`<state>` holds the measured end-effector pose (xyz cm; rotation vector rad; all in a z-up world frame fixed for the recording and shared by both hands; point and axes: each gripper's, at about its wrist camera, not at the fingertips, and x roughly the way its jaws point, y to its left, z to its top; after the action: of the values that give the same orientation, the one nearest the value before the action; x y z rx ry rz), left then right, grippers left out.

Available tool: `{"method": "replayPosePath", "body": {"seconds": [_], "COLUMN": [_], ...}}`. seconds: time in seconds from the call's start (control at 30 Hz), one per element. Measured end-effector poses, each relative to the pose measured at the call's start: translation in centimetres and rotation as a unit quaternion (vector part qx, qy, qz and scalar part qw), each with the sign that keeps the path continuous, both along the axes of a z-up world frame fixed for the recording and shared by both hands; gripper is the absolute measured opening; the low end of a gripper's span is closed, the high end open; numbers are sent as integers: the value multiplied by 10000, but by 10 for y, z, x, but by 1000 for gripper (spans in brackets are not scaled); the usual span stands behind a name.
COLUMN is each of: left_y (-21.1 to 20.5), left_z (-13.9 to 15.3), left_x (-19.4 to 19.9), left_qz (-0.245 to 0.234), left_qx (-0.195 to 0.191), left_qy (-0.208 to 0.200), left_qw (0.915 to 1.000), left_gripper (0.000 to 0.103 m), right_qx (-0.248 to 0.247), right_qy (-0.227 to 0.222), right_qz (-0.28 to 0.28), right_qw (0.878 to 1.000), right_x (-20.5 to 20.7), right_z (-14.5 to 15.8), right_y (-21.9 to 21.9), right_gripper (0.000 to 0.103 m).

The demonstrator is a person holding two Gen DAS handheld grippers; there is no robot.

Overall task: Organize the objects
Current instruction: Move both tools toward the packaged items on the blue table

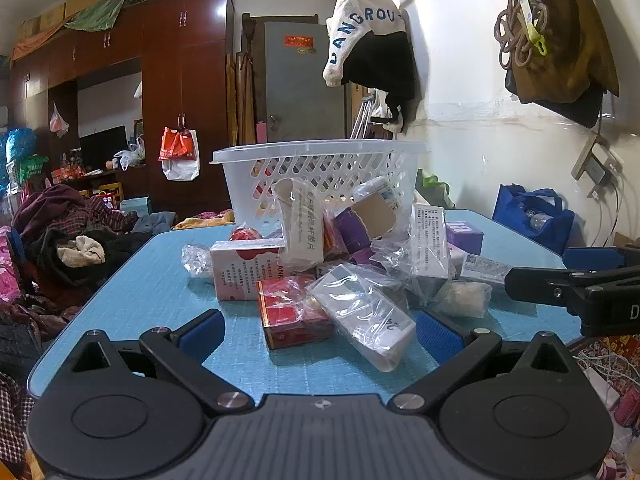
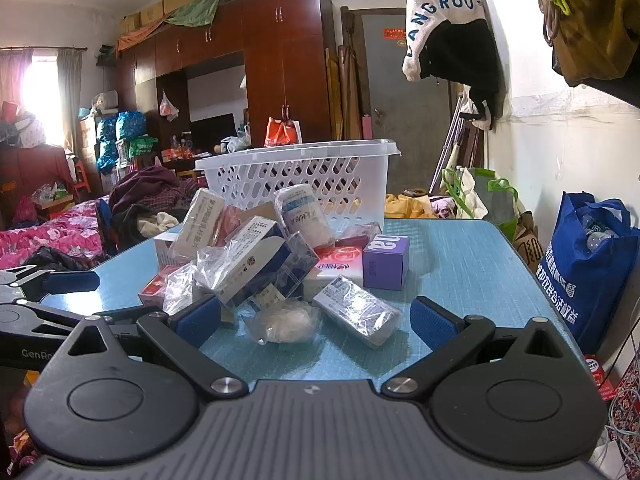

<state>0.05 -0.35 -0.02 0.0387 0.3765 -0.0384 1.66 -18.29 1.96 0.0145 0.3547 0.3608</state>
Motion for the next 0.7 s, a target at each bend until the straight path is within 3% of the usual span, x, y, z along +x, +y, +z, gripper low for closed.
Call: {"method": "replayPosePath", "body": {"seconds": [0.7], "left_y": [0], "left_z": [4], "left_x": [-3], "left_qz": [-31], "left_qx": [-8], "left_qy": [-108], "left_qw": [9999], "left_gripper": [103], "right_qx": [-1], "right_qy": [56], "right_qz": [32], "right_qw": [10000], "right_x": [2], "right_z": [-2], "right_y": [3], "right_gripper": [103]}}
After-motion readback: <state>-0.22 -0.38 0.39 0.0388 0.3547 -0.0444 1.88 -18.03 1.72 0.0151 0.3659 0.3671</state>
